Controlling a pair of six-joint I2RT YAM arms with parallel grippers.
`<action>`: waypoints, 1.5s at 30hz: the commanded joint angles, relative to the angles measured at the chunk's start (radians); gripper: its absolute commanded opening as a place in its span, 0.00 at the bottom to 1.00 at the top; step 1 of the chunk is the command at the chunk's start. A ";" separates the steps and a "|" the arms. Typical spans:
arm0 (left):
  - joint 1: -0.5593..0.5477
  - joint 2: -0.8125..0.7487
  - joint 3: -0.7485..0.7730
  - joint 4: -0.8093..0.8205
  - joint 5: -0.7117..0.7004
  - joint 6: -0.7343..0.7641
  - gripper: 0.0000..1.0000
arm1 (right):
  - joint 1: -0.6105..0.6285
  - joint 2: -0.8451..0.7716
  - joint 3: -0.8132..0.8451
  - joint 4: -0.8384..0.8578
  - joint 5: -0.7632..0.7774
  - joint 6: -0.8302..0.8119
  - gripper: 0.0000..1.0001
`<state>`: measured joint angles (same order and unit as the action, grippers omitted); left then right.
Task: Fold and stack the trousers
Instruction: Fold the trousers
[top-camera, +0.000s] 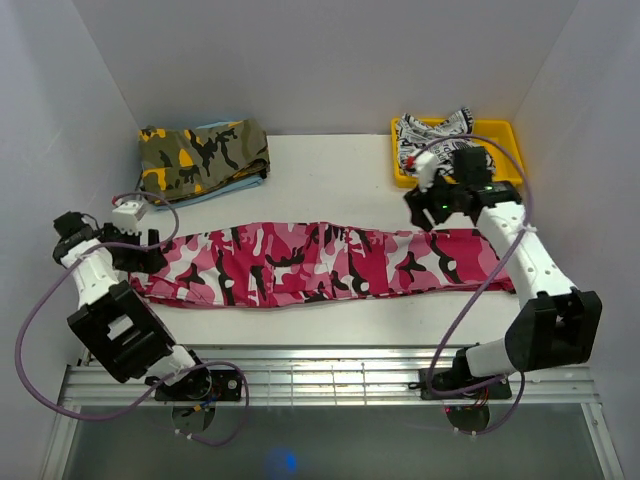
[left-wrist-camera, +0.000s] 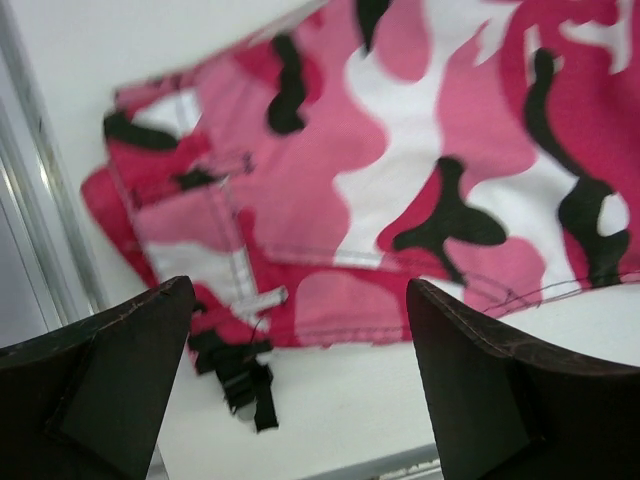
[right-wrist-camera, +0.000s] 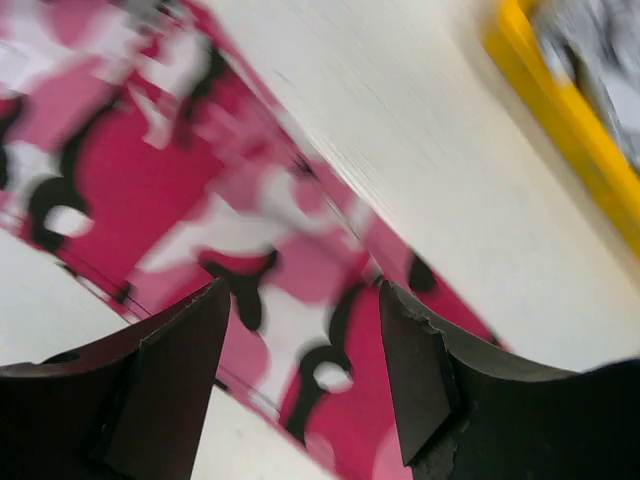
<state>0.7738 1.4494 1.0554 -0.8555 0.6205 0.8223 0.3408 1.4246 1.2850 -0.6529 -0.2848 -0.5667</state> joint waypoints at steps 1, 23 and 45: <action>-0.111 -0.049 -0.041 0.102 -0.037 -0.087 0.98 | -0.271 -0.019 -0.036 -0.175 -0.060 -0.044 0.67; -0.142 0.414 0.075 0.147 -0.366 -0.060 0.81 | -1.050 0.257 0.128 -0.456 -0.086 -0.144 0.55; -0.143 0.370 0.038 0.150 -0.309 -0.078 0.85 | -1.080 0.422 0.005 -0.300 -0.186 0.152 0.49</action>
<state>0.6132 1.7897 1.1461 -0.7288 0.3664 0.7357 -0.7261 1.8206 1.2480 -0.9760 -0.4274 -0.4942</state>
